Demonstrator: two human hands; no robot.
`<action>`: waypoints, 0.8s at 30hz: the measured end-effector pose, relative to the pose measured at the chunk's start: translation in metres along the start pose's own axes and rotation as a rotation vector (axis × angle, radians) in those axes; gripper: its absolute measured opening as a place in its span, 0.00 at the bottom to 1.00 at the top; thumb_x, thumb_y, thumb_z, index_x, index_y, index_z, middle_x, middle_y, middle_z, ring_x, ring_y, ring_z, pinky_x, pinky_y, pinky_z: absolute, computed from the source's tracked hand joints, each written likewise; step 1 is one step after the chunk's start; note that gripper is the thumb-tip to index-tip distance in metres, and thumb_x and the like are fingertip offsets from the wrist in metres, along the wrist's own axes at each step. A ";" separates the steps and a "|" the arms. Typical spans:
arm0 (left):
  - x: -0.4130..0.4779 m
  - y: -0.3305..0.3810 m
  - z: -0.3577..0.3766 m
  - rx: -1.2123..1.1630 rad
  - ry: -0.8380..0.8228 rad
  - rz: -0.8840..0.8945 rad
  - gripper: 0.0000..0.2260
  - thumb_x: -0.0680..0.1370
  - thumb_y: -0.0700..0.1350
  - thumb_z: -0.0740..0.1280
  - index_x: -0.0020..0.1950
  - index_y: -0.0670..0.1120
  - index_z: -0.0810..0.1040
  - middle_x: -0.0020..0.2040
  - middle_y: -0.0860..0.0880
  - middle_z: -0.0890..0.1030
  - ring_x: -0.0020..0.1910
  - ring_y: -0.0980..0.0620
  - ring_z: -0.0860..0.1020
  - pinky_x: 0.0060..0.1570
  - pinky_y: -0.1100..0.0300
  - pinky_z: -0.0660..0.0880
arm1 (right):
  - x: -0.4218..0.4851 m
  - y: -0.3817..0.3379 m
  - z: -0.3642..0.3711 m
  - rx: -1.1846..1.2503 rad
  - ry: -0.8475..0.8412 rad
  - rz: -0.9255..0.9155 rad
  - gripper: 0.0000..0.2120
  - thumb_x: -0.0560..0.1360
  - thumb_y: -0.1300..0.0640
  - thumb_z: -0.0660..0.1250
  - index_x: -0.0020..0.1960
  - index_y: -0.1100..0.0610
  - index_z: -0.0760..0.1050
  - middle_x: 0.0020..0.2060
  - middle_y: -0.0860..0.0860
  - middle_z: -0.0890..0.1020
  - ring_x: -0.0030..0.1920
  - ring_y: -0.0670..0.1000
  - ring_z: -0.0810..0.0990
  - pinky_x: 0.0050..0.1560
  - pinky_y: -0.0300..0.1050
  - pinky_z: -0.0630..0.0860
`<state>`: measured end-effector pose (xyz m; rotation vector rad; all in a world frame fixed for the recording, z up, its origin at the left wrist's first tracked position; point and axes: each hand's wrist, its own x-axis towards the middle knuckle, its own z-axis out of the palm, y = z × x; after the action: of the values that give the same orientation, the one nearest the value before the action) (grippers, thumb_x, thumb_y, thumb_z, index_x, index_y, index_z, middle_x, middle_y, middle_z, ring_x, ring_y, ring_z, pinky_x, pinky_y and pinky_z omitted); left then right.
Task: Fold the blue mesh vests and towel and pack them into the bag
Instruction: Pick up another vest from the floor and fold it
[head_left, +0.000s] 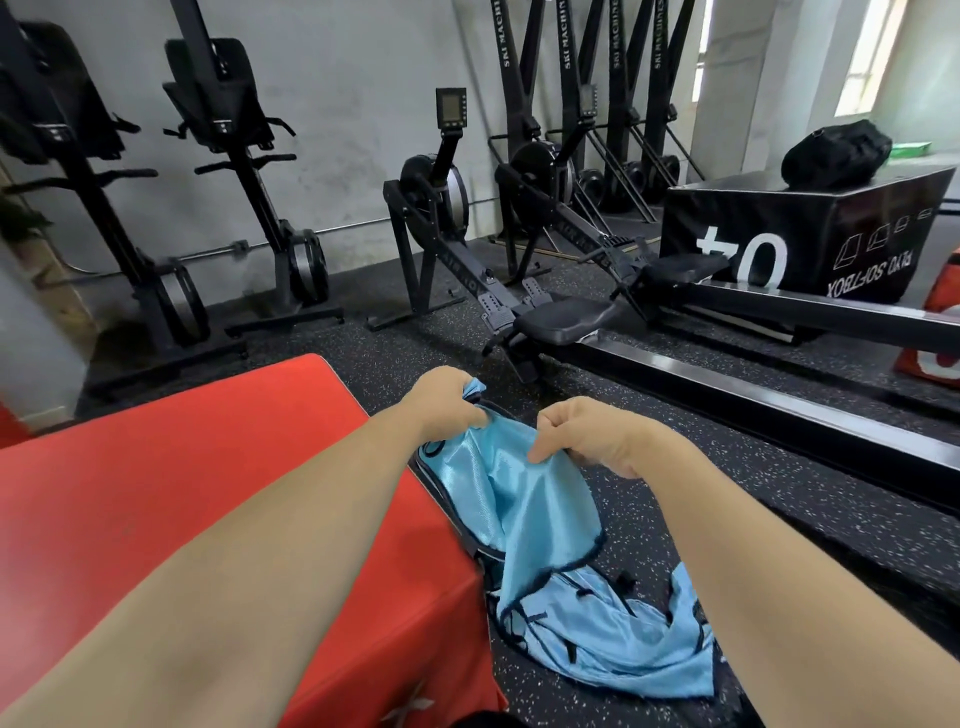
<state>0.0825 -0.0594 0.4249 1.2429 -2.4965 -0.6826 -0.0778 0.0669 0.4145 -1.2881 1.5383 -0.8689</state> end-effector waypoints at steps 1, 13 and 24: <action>0.000 -0.004 -0.001 0.007 0.005 -0.008 0.10 0.69 0.44 0.73 0.37 0.43 0.73 0.35 0.46 0.72 0.34 0.49 0.69 0.36 0.56 0.67 | -0.001 -0.003 -0.001 0.004 -0.047 0.009 0.21 0.71 0.69 0.70 0.26 0.53 0.66 0.26 0.49 0.69 0.28 0.47 0.66 0.27 0.36 0.62; -0.004 -0.033 0.001 0.085 0.116 -0.071 0.14 0.71 0.43 0.70 0.31 0.46 0.66 0.31 0.50 0.70 0.34 0.47 0.69 0.34 0.58 0.66 | -0.003 -0.018 -0.009 0.011 -0.057 0.087 0.06 0.77 0.62 0.66 0.47 0.55 0.81 0.41 0.51 0.80 0.39 0.50 0.74 0.43 0.44 0.70; -0.016 -0.051 0.008 0.384 0.271 -0.301 0.10 0.75 0.39 0.62 0.36 0.48 0.65 0.43 0.49 0.73 0.43 0.45 0.74 0.40 0.57 0.70 | -0.017 -0.045 -0.018 -0.307 -0.038 0.211 0.11 0.71 0.65 0.72 0.53 0.62 0.80 0.45 0.59 0.80 0.45 0.55 0.76 0.44 0.46 0.72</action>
<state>0.1234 -0.0715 0.3912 1.7370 -2.3002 -0.0756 -0.0796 0.0733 0.4657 -1.3169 1.7890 -0.4841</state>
